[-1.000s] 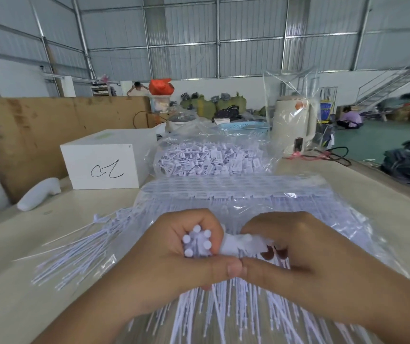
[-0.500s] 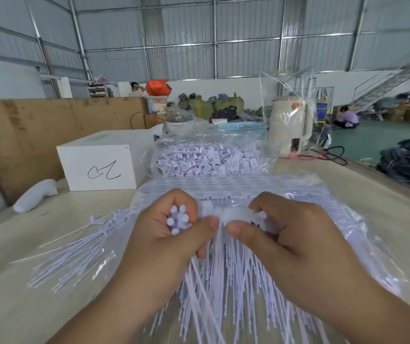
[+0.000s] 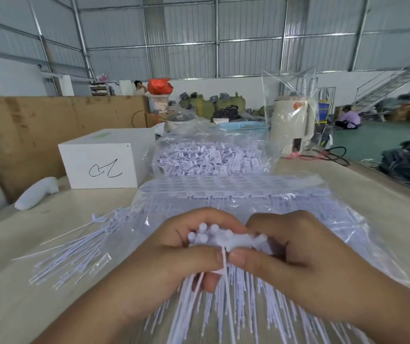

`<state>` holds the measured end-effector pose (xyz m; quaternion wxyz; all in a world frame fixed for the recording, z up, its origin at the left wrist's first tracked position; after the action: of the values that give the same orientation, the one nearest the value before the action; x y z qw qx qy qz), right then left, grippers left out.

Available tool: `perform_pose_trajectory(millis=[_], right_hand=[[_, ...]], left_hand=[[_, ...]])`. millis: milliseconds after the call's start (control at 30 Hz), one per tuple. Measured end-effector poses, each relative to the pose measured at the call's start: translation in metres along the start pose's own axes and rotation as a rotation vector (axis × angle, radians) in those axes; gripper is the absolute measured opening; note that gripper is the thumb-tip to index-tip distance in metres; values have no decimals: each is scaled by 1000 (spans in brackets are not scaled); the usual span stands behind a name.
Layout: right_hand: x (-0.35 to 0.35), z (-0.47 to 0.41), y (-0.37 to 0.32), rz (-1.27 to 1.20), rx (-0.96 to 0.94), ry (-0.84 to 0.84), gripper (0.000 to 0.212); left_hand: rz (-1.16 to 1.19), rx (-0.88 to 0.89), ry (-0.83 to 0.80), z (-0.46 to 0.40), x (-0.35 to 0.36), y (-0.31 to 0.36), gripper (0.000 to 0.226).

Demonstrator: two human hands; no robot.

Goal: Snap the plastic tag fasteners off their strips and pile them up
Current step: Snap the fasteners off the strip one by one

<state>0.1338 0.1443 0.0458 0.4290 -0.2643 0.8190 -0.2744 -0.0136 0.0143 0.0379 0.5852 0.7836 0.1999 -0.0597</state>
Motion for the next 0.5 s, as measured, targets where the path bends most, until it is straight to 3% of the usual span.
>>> perform_pose_trajectory(millis=[333,500], right_hand=[[-2,-1,2,37,63,-72,44],[-4,-2,5,87,100,-112,51]], left_hand=[[68,-101,-156,1,-7,-2,36],[62,-161,-25,-3,-1,-3,28]])
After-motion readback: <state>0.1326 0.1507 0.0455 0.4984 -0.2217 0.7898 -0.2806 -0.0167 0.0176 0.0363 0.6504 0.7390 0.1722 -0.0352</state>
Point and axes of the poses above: each hand's wrist, its own z-axis away from the middle knuckle, its own x-axis out of the palm, y = z × x, the point moved 1 cm from there along -z, towards the middle knuckle, and after that the axes turned 14 degrees about -z, right-handed, at the moved point
